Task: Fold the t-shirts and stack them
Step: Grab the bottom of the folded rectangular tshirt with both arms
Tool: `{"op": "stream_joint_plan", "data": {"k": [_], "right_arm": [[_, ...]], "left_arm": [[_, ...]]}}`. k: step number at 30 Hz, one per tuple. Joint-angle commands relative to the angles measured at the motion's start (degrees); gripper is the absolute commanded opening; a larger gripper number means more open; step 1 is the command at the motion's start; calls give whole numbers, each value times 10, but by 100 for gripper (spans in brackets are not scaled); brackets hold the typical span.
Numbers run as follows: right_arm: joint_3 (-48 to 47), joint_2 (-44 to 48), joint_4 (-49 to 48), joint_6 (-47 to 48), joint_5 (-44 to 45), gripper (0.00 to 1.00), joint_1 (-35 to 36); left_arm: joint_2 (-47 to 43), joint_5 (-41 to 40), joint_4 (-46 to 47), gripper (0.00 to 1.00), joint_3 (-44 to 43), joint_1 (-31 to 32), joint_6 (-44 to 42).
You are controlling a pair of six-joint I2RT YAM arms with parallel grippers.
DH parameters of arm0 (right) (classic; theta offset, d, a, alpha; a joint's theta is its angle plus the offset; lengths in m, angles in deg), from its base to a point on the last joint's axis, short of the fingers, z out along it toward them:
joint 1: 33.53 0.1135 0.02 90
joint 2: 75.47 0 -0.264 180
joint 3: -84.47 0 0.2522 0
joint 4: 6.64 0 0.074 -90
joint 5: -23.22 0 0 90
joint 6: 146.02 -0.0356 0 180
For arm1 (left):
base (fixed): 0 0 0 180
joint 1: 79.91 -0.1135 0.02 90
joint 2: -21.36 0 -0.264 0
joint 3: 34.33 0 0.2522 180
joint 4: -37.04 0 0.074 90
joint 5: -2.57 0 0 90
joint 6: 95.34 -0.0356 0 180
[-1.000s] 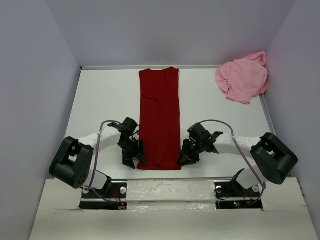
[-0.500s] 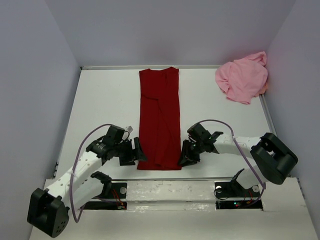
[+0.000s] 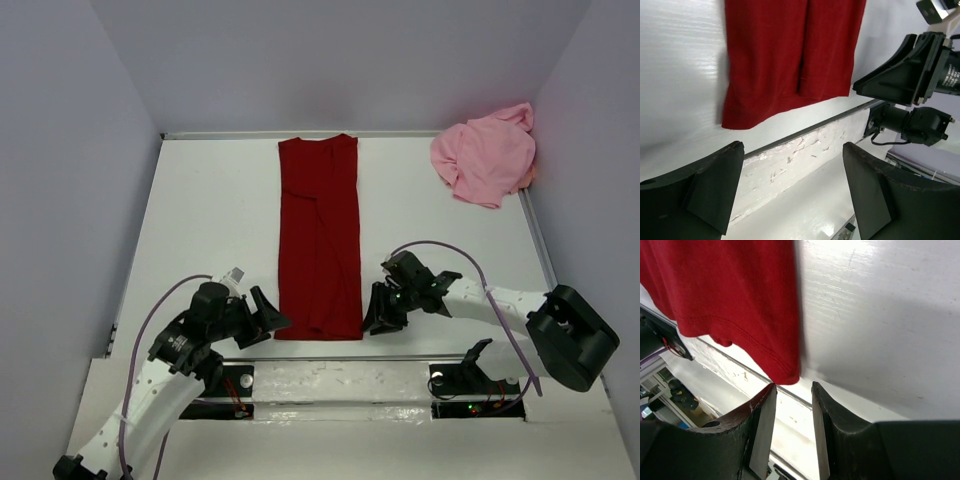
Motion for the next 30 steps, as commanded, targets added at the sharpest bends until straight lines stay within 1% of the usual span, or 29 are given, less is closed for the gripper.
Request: {"op": "stream_joint_plan", "data": {"k": [1,7,13,19,23,26,27,29,30], "right_arm": [[5,16,-9,11,3,40,5],[-9,5,-10,25,-3,41,5],[-14,-10,-25,30,-5,41,5],[-15,-17,-39,27,-7,41,5],[-27,-24,-40,32,-4,41,5],[-32,-32,-41,35,-7,41,5],[-32,-34,-43,34,-8,41,5],[-32,-34,-44,34,-9,41,5],[-32,-36,-45,33,-9,41,5]], "left_arm": [[32,-30,-9,89,1,4,39],[81,-67,-8,89,-6,4,80],[136,-98,28,88,-8,6,109],[205,-128,65,88,-25,12,100],[224,-153,72,86,-56,14,92],[233,-156,89,83,-54,14,88],[232,-153,96,77,-49,15,90],[227,-142,104,68,-31,16,96],[225,-139,106,66,-27,15,103]]}}
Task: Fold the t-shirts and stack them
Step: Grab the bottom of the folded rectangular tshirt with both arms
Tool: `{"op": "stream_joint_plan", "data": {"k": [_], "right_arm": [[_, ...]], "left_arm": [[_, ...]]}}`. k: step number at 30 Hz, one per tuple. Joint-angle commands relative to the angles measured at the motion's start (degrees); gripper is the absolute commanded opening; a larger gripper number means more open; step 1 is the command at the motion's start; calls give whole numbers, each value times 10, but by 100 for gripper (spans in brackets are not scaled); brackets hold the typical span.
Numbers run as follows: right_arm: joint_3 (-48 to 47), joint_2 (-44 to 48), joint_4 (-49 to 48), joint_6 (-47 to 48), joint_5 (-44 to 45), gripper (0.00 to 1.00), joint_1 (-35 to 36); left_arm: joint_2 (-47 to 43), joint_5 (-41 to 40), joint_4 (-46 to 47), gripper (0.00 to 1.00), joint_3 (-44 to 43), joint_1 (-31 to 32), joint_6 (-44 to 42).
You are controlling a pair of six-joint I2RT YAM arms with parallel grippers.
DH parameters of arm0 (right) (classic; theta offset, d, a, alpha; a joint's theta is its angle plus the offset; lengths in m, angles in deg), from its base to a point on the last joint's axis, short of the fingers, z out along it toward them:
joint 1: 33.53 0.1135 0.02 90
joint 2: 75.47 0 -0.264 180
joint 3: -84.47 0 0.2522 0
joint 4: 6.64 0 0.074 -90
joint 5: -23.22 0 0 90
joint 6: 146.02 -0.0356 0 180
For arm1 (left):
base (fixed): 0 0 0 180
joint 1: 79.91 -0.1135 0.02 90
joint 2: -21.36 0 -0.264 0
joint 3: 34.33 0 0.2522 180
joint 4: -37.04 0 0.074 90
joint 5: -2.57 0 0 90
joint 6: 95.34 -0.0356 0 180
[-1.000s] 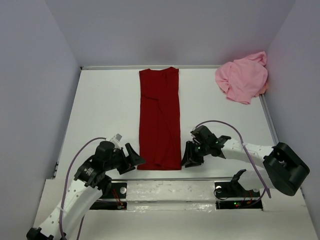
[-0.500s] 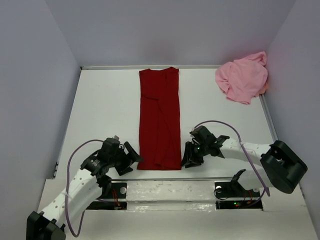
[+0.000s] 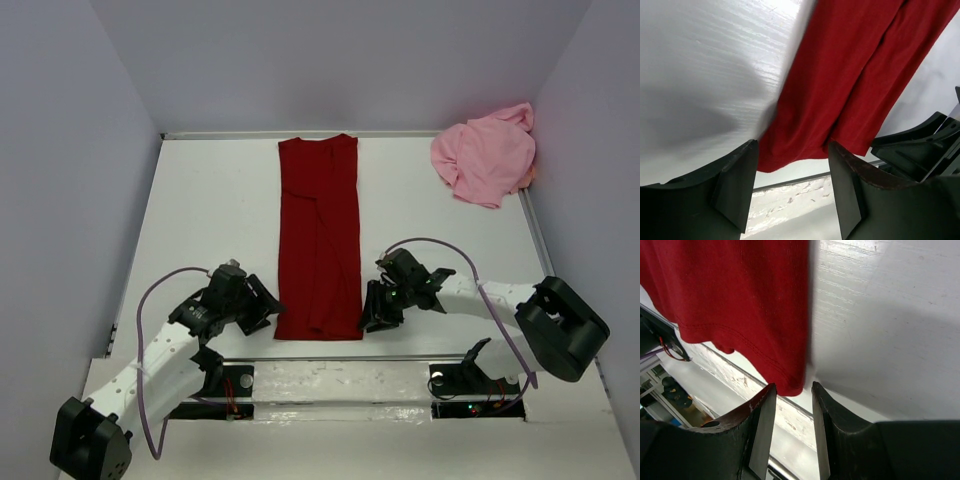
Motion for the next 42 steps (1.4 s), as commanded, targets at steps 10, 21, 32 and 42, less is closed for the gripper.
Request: {"op": "stream_joint_plan", "data": {"k": [10,21,32,42], "right_arm": [[-6,6,-22,1,-3,41,5],[8,19,-19,-8,4,40,23],[0,-7,-16,-17,21,37,53],[-6,-24,-17,-19,28,1,53]], "left_arm": [[-1,32,-5,73,20,16,6],[13,32,-15,71,20,38,18],[7,21,-22,67,26,42,26],[16,20,-17,64,25,42,25]]}}
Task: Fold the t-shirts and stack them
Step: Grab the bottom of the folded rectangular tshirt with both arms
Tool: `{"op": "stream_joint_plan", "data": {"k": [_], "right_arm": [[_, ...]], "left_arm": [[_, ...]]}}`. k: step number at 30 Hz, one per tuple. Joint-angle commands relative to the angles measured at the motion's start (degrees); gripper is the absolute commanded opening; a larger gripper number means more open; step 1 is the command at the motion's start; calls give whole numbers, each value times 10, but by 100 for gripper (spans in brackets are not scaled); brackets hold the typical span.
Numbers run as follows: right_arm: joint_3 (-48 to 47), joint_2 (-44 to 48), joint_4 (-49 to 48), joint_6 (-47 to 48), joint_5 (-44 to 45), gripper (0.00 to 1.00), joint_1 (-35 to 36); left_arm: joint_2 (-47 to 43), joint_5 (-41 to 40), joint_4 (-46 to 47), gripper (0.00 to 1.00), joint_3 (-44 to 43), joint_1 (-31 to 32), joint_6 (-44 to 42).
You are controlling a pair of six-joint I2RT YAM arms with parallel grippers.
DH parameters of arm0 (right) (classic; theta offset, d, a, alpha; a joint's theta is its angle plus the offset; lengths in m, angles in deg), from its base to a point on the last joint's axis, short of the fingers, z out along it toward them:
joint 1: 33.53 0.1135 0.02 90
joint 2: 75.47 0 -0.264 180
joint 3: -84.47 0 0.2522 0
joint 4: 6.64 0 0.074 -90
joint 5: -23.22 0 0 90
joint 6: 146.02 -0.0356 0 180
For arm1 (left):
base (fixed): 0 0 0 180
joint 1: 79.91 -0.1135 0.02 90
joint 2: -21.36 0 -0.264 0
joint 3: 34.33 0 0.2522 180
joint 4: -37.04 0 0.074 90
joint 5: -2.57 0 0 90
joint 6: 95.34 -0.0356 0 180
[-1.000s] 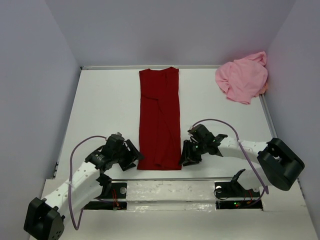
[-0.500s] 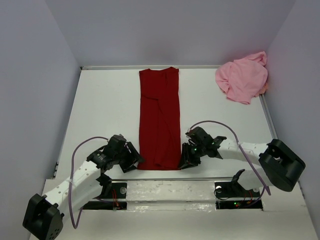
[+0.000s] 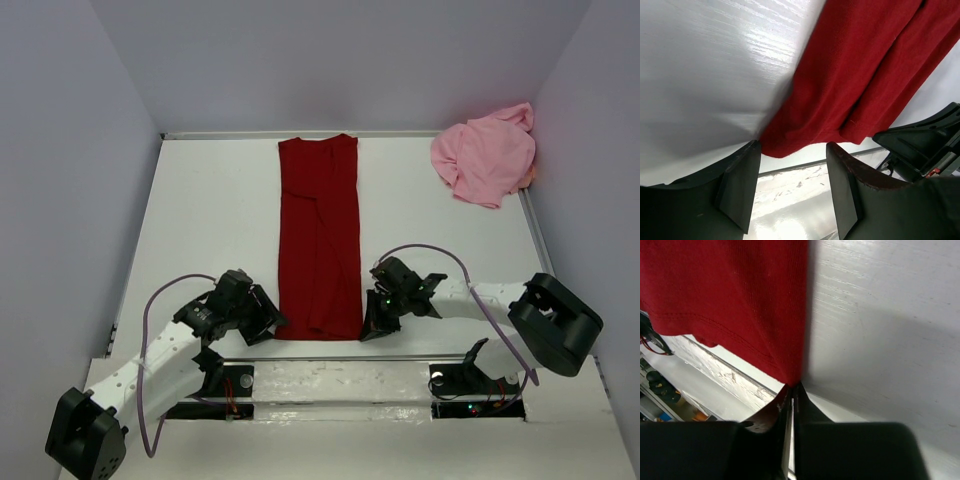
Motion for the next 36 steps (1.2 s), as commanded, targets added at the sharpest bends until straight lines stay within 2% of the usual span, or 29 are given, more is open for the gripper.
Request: {"op": "stream_joint_plan", "data": {"k": [1,15,18,23,25,27,36], "right_arm": [[-13,-2,-10,2,14,0,6],[-20,-9,-10,10,9,0,6],[-20,-11,-10,10,8,0,6],[-20,-10,-10,11,9,0,6],[-20,-11,-10,10,9,0,6],[-19,-12,-10,10,8,0,6],[-20,-15,-9,10,9,0,6]], "left_arm": [[6,-7,-4,63,7,5,1],[14,-5,-10,61,-1,6,-2],[17,-5,-10,58,0,5,-1],[39,-2,-1,51,8,6,-1],[45,-1,3,41,8,6,-3],[46,2,3,36,7,5,-5],[20,16,-38,38,-6,5,-9]]}}
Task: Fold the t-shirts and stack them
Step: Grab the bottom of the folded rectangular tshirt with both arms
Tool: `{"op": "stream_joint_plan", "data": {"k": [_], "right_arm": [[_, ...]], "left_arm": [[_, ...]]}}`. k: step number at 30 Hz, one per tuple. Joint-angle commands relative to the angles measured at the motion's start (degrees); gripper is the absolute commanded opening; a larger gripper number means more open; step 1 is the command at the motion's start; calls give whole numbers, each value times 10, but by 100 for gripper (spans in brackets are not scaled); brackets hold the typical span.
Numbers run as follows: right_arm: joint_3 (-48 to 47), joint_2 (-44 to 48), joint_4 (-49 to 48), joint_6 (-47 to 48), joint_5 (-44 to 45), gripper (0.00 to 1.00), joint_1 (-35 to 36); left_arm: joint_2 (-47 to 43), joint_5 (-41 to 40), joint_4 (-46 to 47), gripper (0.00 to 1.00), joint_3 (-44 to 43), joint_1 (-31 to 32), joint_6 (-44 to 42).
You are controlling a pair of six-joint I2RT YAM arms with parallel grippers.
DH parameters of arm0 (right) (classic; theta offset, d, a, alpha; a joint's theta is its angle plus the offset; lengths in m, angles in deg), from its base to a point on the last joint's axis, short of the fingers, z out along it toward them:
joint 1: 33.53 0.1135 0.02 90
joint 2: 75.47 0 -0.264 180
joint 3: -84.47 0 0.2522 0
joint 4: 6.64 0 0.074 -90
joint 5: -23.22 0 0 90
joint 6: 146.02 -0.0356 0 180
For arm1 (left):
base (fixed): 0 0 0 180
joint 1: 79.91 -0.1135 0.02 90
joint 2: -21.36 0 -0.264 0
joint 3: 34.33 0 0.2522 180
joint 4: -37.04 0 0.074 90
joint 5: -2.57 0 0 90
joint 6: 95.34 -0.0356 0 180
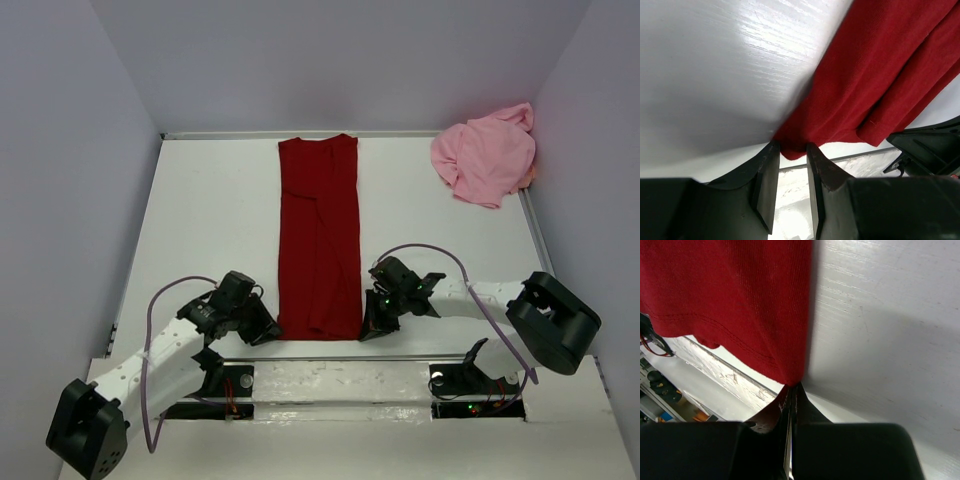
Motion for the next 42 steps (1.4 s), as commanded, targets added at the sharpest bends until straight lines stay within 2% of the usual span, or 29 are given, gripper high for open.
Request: {"op": "stream_joint_plan", "data": {"k": [1,2,5,6,8,13,16,25,31,42], "right_arm": [[-15,-7,-9,9,11,0,5],[-15,-7,-9,9,11,0,5],[-14,-6,-9,8,11,0,5],[-15,-7,-9,8,11,0,5],[-15,-7,-9,8,11,0,5],[-14,-7,-9,8,11,0,5],[-15,-4,-9,8,12,0,5],[-41,19,23,17,28,0,5],[-82,32,63,29,36,0,5],[-125,56,114,42,61,0,5]], "left_arm": [[-23,11,-30,38,-3,2,-4],[-27,13,-30,37,-1,3,-2],[-30,16,-32,23,7,2,3],[-29,16,-31,12,8,2,2],[-25,16,-29,6,9,3,2],[-11,16,-18,6,12,2,-1],[-10,17,-16,0,12,2,-3],[-29,15,-30,0,-1,2,2],[-43,-9,-41,0,-40,2,1],[25,-31,-39,0,-106,2,-38]]}}
